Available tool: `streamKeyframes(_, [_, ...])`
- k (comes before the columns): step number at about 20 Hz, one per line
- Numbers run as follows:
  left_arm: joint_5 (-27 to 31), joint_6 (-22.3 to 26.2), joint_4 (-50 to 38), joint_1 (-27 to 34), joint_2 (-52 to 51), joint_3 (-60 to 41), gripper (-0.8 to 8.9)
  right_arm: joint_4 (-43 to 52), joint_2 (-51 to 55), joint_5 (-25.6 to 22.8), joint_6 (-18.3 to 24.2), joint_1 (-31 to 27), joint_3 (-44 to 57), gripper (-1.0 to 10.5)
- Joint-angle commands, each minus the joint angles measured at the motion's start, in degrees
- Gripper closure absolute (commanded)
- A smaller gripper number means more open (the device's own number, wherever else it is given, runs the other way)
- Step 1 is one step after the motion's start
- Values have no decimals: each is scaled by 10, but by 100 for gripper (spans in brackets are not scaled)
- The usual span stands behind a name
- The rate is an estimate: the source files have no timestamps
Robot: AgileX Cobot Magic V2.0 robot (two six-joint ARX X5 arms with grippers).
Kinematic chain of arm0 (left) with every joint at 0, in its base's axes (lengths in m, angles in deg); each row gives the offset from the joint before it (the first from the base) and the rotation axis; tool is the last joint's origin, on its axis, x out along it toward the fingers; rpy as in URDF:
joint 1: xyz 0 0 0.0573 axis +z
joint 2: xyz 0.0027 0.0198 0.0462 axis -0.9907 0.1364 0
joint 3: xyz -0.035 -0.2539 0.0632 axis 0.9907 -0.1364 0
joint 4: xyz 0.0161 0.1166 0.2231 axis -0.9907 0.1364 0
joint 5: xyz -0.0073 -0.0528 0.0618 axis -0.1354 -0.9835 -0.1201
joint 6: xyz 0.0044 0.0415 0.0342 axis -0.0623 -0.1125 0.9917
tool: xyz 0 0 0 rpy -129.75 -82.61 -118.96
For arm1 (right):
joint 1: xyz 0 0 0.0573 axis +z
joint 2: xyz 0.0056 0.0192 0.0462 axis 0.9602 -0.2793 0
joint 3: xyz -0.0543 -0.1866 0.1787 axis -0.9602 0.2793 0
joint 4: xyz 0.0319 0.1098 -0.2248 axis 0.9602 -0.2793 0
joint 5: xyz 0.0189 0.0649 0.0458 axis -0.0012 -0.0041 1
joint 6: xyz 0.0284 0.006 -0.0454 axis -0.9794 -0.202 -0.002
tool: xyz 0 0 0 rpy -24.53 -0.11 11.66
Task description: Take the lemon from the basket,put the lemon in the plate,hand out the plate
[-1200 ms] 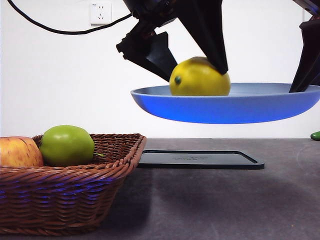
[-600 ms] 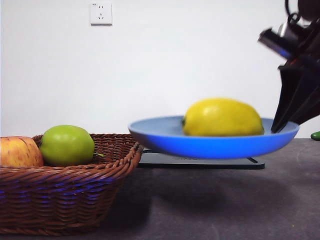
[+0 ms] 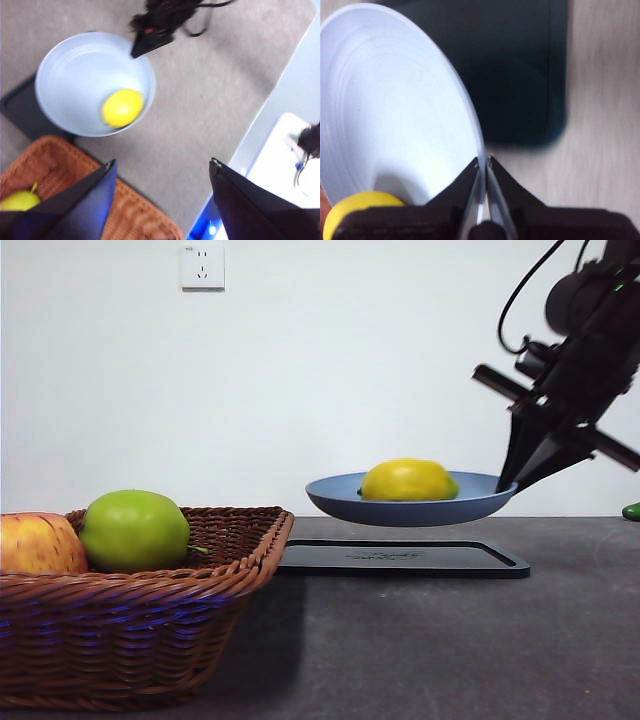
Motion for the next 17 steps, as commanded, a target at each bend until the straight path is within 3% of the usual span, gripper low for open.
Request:
streamKeyframes(1, [-1,4,-23,-6,7,12,490,6,-60,7,-11,2,-66,943])
streamKeyframes(6, [0,3,-31,-6,7,12,490,6,-155,7,-41,1,-150,943])
streamKeyframes(12, [1,4,-31,-6,7,12,490,6,-177,-9,-42,-3,-156,931])
streamKeyframes(17, [3,5,-34,-6,7,12,491,3,-175,-8,-19,-3,-156,725])
